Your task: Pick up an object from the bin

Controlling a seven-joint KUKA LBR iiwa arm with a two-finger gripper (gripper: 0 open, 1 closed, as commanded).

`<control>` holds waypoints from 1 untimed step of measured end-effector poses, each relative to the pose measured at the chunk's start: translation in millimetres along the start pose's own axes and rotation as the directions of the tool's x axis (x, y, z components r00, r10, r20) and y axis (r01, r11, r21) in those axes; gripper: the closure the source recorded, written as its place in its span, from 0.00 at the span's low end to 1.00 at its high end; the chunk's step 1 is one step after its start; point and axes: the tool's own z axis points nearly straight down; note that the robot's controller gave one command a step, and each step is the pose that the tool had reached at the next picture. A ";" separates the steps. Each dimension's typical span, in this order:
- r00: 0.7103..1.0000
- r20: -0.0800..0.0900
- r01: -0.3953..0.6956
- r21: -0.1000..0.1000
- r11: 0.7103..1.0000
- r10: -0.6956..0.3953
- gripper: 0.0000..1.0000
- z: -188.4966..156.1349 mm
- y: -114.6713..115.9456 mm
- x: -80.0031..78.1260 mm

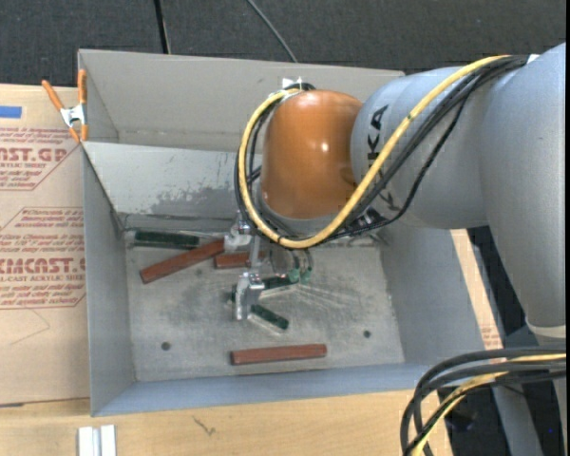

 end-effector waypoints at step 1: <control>1.000 0.006 -0.013 0.002 1.000 0.013 0.00 55.3 -7.3 1.1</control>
Offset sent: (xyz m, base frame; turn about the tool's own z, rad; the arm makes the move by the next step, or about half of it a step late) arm -0.0146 -0.0594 -0.0847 -0.0153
